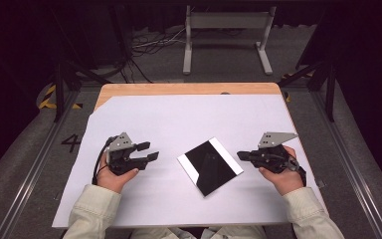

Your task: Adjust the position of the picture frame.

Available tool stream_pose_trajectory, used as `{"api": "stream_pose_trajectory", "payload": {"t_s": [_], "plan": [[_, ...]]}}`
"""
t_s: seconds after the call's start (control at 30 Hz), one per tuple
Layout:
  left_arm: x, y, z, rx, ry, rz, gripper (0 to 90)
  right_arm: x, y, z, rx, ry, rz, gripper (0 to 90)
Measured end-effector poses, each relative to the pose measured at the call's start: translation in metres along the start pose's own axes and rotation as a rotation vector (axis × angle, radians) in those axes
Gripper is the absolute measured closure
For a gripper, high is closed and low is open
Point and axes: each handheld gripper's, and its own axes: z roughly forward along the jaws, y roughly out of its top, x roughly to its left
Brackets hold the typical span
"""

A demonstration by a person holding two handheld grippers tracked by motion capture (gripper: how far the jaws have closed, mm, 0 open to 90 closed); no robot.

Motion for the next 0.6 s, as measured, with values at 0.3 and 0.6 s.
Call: {"api": "stream_pose_trajectory", "payload": {"t_s": [0.3, 0.6], "plan": [[0.0, 0.0, 0.001, 0.01, 0.0, -0.002, 46.5, 0.003, -0.002, 0.013, 0.141, 0.059, -0.031, 89.8], [0.0, -0.001, 0.001, 0.016, 0.001, -0.008, 46.4, 0.006, -0.006, 0.023, 0.287, 0.086, -0.071, 89.8]]}}
